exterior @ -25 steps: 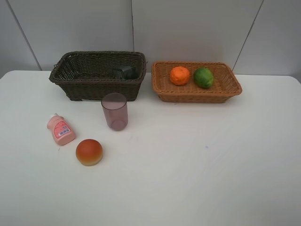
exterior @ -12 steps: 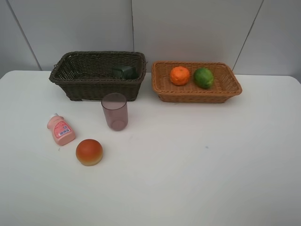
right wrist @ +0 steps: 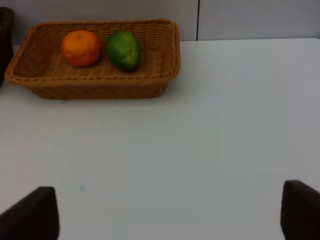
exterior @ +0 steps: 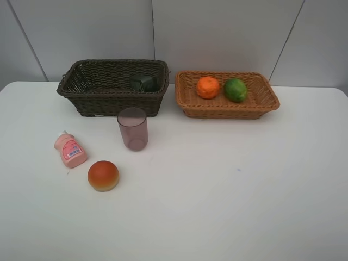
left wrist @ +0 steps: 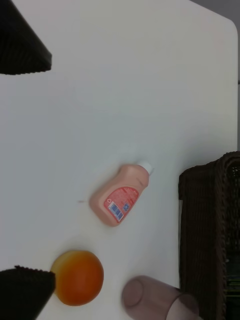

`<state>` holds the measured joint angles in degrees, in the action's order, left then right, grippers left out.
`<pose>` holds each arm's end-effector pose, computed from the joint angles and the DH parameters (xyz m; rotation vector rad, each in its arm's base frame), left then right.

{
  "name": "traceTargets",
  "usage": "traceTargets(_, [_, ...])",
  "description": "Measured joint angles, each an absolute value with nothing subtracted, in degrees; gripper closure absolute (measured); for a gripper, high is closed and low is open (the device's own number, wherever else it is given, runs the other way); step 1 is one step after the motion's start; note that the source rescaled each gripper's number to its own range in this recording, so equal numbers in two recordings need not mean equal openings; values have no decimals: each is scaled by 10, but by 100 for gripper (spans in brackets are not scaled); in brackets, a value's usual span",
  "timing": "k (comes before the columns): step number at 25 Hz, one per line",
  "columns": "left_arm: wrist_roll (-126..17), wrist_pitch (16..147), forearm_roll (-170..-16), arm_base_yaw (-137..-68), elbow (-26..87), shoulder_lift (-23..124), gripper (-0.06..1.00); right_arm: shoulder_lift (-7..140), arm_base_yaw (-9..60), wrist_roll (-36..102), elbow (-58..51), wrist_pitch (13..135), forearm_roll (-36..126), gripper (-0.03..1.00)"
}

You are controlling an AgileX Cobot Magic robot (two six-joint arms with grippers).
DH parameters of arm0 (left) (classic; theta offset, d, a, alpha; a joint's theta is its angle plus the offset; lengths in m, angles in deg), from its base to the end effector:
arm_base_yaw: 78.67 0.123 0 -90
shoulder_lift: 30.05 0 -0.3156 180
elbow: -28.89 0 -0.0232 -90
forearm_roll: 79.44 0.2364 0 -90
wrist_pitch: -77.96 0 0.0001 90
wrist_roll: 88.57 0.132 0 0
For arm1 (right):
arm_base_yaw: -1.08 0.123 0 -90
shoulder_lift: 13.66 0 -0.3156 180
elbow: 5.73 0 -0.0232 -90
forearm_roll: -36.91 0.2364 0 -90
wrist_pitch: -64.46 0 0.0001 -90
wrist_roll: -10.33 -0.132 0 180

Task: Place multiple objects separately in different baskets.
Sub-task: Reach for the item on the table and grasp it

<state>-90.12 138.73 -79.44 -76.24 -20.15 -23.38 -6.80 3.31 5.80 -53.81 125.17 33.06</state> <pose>-0.0131 -0.0006 0.2531 -0.0706 2.0317 0.0097 -0.0141 -0.0083 0.2585 0.0445 2.0162 -0.0050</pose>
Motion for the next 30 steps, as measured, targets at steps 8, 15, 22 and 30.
traceTargets(8, [-901, 1387, -794, -762, -202, -234, -5, -68, 6, 58, -538, 1252, 333, 2])
traceTargets(15, [-901, 1387, -794, -762, -202, -234, -5, -68, 6, 58, -538, 1252, 334, 2])
traceTargets(22, [-901, 1387, -794, -762, -202, -234, -5, -68, 6, 57, -538, 1252, 336, 2])
traceTargets(30, [-901, 1387, -794, -762, -202, -234, -5, -68, 6, 53, -538, 1252, 352, 2])
